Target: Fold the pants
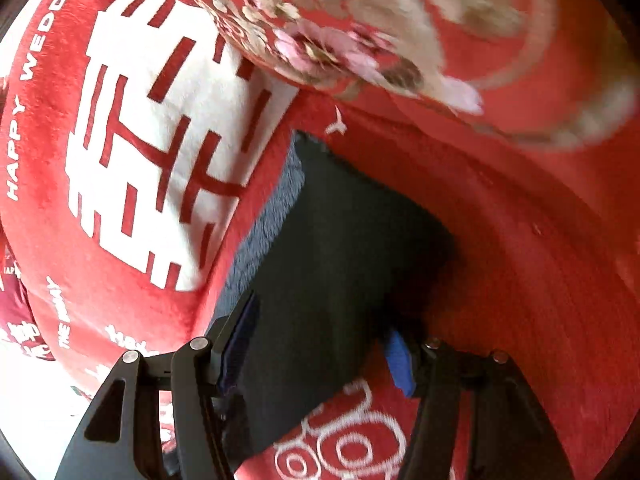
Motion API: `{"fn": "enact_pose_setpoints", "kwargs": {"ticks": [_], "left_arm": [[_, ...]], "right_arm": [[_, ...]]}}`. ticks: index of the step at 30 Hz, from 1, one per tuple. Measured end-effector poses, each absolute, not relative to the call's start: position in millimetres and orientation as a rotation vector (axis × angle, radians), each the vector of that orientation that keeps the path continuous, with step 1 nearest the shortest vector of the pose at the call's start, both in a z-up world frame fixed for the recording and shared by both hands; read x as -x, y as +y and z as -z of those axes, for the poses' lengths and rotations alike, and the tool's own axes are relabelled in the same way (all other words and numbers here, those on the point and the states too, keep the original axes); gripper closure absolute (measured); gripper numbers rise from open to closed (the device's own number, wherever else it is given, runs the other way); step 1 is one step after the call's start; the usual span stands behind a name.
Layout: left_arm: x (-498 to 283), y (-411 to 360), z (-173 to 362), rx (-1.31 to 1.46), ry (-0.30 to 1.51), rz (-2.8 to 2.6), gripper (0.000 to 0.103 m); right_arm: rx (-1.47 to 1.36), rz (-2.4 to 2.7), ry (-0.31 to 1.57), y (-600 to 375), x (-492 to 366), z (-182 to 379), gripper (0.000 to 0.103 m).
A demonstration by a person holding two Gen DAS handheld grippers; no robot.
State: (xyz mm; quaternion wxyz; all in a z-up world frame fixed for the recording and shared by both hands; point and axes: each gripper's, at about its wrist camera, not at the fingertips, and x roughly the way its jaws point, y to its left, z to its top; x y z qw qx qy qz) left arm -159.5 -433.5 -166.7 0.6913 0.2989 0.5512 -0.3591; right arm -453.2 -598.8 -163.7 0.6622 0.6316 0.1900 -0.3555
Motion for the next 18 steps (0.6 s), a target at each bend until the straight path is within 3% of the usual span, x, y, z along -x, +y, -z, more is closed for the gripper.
{"fn": "enact_pose_setpoints", "kwargs": {"ticks": [2,3,4,5,7,12,15,18], "left_arm": [[159.8,-434.7,166.7,-0.667,1.229,0.801,0.0],[165.6,-431.1,166.3,-0.668,1.234,0.797,0.0],[165.5,-432.7,164.1,-0.675,1.249,0.787,0.0],[165.6,-434.8,158.4,-0.689,1.262,0.775,0.0],[172.4,-437.7,142.7,-0.69,1.254,0.804,0.025],[199.9,-442.5,113.0,-0.656,1.227,0.971,0.026],[224.1,-449.7,133.5,-0.677,1.264,1.008,0.026],[243.1,-444.6,142.2,-0.682,1.129,1.008,0.024]], "right_arm": [[-1.43,0.811,0.431,-605.8,446.8,166.3,0.04],[-1.444,0.817,0.447,-609.3,444.7,166.0,0.051],[-1.461,0.83,0.484,-612.8,442.1,165.5,0.077],[-1.47,0.847,0.531,-614.7,441.7,164.3,0.087],[-1.461,0.839,0.539,-614.4,442.9,155.7,0.089],[-1.288,0.799,0.598,-609.3,424.7,115.3,0.089],[-1.244,0.786,0.606,-606.8,415.7,101.9,0.089],[-1.216,0.773,0.624,-603.1,405.2,94.4,0.089]]}}
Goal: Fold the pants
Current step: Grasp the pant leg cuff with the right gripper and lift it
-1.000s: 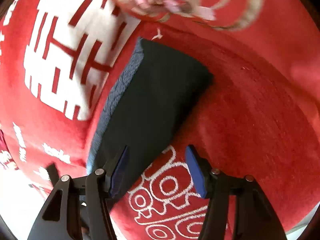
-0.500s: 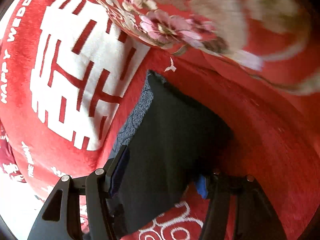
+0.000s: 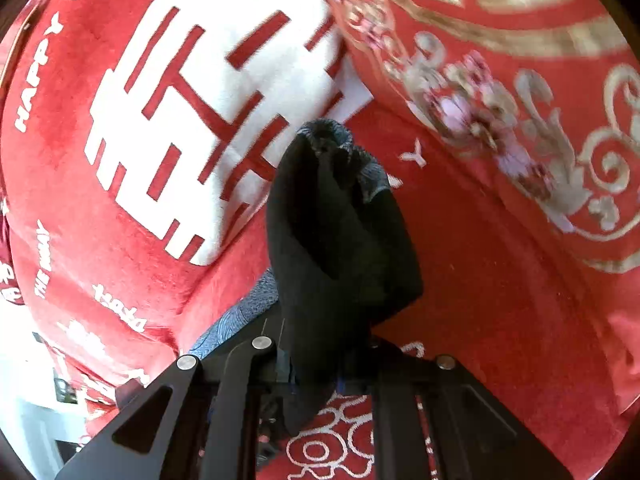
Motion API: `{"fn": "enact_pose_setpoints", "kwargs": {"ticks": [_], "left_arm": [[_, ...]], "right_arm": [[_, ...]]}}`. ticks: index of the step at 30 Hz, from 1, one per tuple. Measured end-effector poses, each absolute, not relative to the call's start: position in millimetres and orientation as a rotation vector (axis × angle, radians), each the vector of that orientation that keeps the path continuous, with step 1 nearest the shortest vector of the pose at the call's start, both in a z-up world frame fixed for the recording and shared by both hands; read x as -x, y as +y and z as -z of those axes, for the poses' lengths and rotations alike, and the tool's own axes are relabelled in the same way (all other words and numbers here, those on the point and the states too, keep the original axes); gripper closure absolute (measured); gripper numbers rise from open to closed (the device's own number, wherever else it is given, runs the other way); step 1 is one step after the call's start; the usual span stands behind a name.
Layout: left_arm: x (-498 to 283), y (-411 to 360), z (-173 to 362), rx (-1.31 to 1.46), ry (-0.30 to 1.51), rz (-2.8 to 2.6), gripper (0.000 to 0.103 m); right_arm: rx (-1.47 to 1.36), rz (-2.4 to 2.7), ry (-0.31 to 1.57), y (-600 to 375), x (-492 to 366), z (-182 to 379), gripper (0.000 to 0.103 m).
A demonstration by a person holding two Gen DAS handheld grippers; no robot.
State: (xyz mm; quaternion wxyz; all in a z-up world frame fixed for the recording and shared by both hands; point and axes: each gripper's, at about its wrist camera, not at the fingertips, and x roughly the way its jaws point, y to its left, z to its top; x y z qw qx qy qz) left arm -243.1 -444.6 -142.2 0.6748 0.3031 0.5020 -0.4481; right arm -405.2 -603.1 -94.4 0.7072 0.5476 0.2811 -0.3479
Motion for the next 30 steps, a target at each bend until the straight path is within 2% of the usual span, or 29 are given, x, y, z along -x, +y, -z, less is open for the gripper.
{"fn": "enact_pose_setpoints", "kwargs": {"ticks": [7,10,17,22,30], "left_arm": [[242.9,-442.3,136.0,-0.642,1.155,1.063,0.024],[230.8,-438.8,128.0,-0.649,1.231,1.099,0.024],[141.2,-362.4,93.5,-0.55,1.242,1.03,0.024],[60.8,-298.3,93.9,-0.547,1.255,0.896,0.024],[-27.2,-208.9,107.1,-0.525,1.269,0.725,0.024]], "right_arm": [[-1.015,0.727,0.695,-579.6,361.6,54.2,0.089],[-0.898,0.71,0.74,-562.1,331.8,32.2,0.089],[-0.671,0.641,0.842,-506.0,252.0,9.7,0.089],[-0.534,0.576,0.957,-442.1,178.7,29.3,0.089],[-0.263,0.551,1.206,-332.7,88.8,119.1,0.083]]}}
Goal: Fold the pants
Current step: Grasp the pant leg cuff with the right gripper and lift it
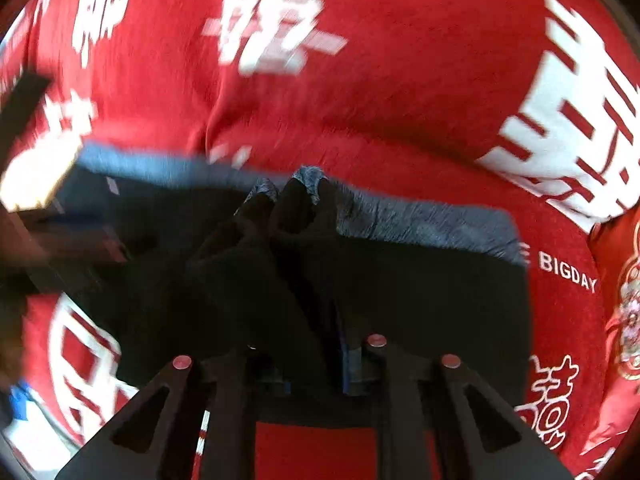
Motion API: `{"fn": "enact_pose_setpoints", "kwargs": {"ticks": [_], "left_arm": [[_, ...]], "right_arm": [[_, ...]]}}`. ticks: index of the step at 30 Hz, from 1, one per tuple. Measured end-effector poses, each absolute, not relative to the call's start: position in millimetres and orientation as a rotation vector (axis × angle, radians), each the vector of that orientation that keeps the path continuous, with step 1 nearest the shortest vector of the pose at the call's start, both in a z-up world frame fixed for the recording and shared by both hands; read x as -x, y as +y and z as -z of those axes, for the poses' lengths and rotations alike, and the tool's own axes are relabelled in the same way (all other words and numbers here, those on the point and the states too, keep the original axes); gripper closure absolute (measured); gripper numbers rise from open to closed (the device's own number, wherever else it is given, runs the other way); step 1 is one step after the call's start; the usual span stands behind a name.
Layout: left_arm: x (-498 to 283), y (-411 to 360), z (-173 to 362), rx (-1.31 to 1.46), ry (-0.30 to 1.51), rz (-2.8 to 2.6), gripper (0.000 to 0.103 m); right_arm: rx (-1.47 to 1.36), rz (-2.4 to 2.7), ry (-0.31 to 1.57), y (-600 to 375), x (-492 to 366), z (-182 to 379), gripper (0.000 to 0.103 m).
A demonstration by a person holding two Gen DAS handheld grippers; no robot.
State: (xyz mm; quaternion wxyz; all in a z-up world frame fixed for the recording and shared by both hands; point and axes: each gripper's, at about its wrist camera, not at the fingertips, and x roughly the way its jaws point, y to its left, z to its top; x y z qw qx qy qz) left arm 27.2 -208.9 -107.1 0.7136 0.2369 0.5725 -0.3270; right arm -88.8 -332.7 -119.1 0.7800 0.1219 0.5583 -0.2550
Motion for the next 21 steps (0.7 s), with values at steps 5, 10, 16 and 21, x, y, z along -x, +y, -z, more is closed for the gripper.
{"fn": "enact_pose_setpoints", "kwargs": {"ticks": [5,10,16,21], "left_arm": [[-45.8,-191.4,113.9,-0.49,1.31,0.716,0.024],[-43.8,-195.0,106.3,-0.476,1.305,0.76,0.024],[-23.2,-203.4,105.9,-0.491,1.311,0.795,0.024],[-12.4,-195.6,118.9,-0.479,1.364,0.775,0.024]], "right_arm": [[0.063,0.586,1.285,-281.6,73.0,142.9,0.06],[0.028,0.451,1.209,-262.2,90.2,105.5,0.049],[0.003,0.508,1.166,-292.5,105.2,88.1,0.048],[0.077,0.439,1.172,-290.4,95.1,104.0,0.048]]}}
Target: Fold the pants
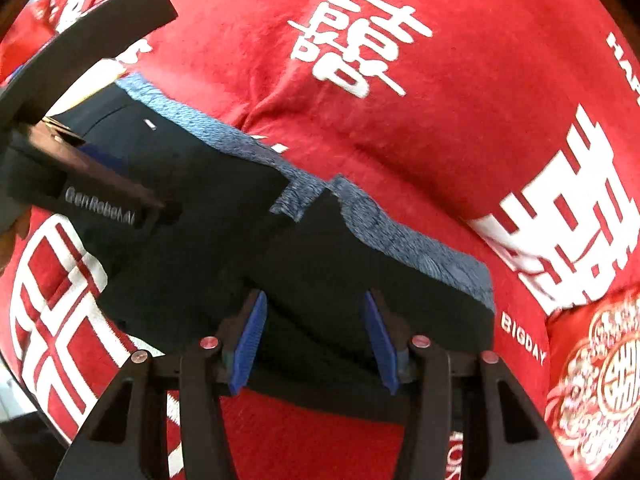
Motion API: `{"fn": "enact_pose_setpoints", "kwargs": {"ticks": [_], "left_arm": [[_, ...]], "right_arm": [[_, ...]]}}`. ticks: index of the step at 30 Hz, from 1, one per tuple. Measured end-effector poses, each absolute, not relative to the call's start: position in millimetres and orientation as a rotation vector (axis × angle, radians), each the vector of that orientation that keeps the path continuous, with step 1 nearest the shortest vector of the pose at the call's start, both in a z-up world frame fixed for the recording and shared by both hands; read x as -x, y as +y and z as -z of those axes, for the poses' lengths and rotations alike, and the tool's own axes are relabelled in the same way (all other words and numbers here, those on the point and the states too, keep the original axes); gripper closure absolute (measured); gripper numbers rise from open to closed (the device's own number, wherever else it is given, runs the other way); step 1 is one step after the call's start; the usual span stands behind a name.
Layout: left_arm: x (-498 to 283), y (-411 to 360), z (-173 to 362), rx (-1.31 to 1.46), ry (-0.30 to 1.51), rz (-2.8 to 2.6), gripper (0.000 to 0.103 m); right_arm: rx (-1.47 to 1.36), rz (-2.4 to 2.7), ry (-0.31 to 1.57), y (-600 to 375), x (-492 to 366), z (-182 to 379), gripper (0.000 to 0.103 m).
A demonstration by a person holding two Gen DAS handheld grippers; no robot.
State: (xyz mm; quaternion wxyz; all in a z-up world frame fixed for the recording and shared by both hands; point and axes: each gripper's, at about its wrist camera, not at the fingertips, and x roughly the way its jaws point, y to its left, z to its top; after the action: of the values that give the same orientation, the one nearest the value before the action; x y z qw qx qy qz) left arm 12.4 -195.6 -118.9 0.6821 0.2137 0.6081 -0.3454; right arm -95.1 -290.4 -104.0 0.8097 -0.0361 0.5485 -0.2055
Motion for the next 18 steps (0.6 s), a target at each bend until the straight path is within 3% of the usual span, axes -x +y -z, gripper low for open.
{"fn": "enact_pose_setpoints", "kwargs": {"ticks": [5,7,13,18], "left_arm": [[-7.0,-185.9,121.3,-0.491,1.378,0.764,0.024],[-8.5,-184.2,122.0,-0.493,1.383,0.749,0.024],[-19.5,-171.6,107.8,-0.483,1.35,0.734,0.024],[-29.6,-167.6,111.6,-0.478,1.365,0.688,0.024]], "right_arm": [[0.169,0.393,1.206,-279.2,85.8,122.1,0.049],[0.092,0.384,1.253,-292.7,79.4,130.8,0.093],[0.0,0.363,1.154,-301.2,86.8,84.4,0.094],[0.059,0.281,1.266,-265.1,80.6,128.1,0.092]]}}
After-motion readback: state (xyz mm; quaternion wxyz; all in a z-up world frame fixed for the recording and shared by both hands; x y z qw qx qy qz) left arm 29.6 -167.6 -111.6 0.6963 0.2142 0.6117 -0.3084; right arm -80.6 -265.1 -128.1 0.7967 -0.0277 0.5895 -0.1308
